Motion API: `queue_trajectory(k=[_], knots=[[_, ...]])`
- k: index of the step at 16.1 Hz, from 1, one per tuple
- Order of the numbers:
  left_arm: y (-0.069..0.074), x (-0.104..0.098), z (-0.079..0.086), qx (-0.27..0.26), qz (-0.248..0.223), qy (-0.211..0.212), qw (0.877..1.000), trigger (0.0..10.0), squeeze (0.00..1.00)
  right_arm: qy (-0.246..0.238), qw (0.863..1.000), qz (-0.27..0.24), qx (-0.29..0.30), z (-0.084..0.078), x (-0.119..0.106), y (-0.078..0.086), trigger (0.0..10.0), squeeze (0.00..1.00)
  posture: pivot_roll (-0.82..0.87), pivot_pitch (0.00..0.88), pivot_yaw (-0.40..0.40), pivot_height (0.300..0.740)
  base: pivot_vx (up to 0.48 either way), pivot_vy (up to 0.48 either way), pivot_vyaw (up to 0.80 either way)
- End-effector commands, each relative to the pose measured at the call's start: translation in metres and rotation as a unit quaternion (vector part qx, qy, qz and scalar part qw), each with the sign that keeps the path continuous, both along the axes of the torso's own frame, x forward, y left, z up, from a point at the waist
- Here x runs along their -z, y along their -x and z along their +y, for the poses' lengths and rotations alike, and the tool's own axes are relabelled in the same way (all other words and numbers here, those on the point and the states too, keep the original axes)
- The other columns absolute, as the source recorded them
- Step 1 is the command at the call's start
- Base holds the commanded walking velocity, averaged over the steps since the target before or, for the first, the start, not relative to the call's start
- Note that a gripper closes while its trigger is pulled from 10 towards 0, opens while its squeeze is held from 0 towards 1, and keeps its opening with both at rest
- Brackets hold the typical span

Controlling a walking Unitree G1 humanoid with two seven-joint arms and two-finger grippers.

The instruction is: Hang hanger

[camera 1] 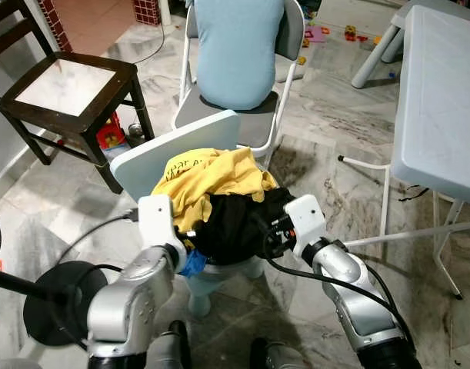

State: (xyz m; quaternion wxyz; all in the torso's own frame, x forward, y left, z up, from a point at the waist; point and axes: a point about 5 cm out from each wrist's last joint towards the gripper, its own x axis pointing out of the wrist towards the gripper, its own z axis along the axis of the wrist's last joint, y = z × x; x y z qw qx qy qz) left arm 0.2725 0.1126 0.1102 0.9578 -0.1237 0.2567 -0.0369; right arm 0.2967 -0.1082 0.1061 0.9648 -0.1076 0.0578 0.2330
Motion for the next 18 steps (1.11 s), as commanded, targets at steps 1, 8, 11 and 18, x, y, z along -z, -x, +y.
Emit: queue_trajectory(k=[1, 8, 11, 18], knots=[[0.002, 0.005, -0.015, 0.008, 0.01, 0.032, 0.999, 10.0, 0.0, 0.001, 1.0, 0.004, 0.001, -0.001, 0.003, 0.001, 10.0, 0.0, 0.02, 0.228, -0.07, 0.74, 0.0, 0.0, 0.0], [-0.012, 0.02, -0.02, 0.003, 0.01, 0.057, 0.998, 0.0, 0.0, 0.002, 1.0, 0.004, 0.009, -0.006, 0.004, 0.005, 10.0, 0.0, -0.01, 0.23, -0.066, 0.74, 0.0, 0.0, 0.0], [-0.016, 0.016, -0.019, -0.004, -0.002, 0.061, 0.998, 0.0, 0.0, 0.002, 1.0, 0.003, 0.007, -0.004, 0.003, 0.004, 10.0, 0.0, 0.0, 0.233, -0.071, 0.74, 0.0, 0.0, 0.0], [-0.017, 0.017, -0.019, -0.007, -0.008, 0.061, 0.998, 0.0, 0.0, 0.003, 1.0, 0.005, 0.009, -0.006, 0.004, 0.005, 10.0, 0.0, -0.01, 0.238, -0.066, 0.74, 0.0, 0.0, 0.0]])
